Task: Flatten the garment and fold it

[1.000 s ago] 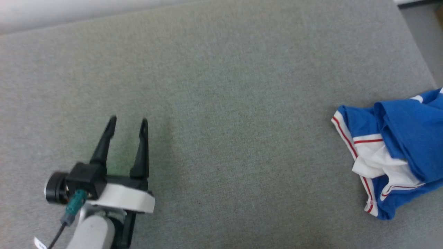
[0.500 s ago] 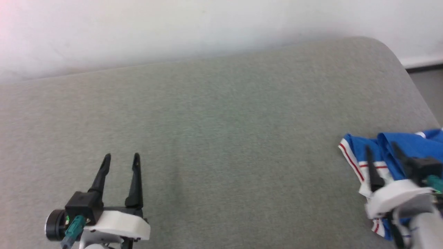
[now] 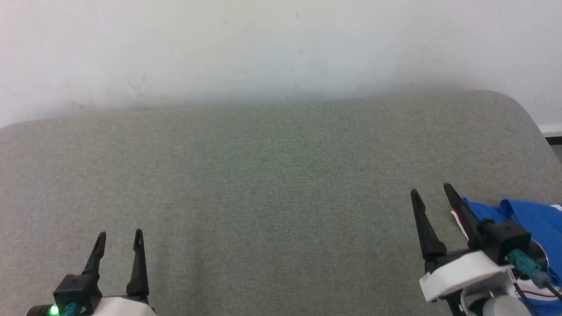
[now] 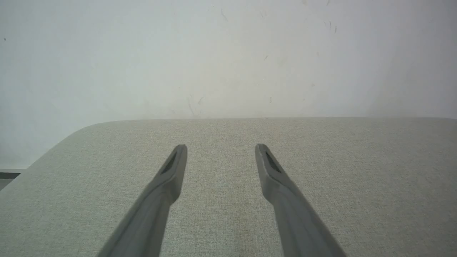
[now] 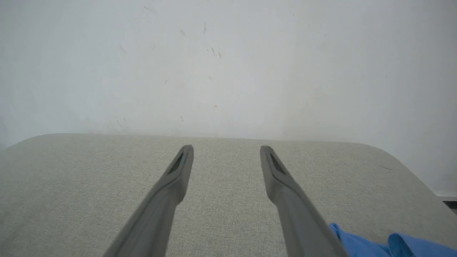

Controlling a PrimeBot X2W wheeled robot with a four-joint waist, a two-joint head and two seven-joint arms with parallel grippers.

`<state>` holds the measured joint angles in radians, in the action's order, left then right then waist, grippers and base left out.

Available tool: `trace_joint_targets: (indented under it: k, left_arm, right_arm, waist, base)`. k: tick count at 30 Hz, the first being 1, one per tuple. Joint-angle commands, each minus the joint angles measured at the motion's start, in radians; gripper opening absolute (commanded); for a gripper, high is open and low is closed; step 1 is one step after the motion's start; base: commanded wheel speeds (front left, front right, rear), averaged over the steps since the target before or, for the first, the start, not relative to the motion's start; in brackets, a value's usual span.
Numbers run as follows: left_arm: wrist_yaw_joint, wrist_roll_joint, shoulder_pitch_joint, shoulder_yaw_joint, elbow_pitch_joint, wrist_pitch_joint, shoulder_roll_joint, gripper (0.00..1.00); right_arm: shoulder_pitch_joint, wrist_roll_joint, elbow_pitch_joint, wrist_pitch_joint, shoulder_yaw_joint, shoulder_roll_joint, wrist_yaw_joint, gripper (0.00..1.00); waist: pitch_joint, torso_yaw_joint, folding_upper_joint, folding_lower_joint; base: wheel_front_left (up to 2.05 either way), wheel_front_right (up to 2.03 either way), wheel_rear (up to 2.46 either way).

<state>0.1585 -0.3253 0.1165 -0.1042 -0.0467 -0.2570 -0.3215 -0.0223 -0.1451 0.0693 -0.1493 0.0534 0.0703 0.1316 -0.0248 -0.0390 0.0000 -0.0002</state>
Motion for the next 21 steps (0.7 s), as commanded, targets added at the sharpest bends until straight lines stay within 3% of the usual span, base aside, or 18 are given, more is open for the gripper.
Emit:
trace_joint_targets:
  k: [1,8,21]
  left_arm:
    - [-0.012,-0.004,0.010,0.004,-0.007,-0.005,-0.005,1.00]
    - [-0.054,-0.021,0.020,-0.002,-0.034,-0.005,-0.006,1.00]
    - [-0.077,-0.014,0.043,0.008,-0.071,-0.005,0.016,1.00]
  right_arm:
    - [0.034,-0.004,-0.027,0.005,-0.005,-0.006,-0.001,1.00]
    - [0.139,0.014,-0.086,0.031,-0.033,-0.018,-0.001,1.00]
    - [0.192,-0.004,-0.120,0.027,-0.035,-0.020,-0.001,1.00]
  waist:
    - [0.012,0.010,0.0000,0.0002]
    - [0.027,0.018,0.0000,0.0002]
    - [0.050,0.015,0.0000,0.0002]
  base:
    - [0.00,0.00,0.00]
    - [0.00,0.00,0.00]
    - [0.00,0.00,0.00]
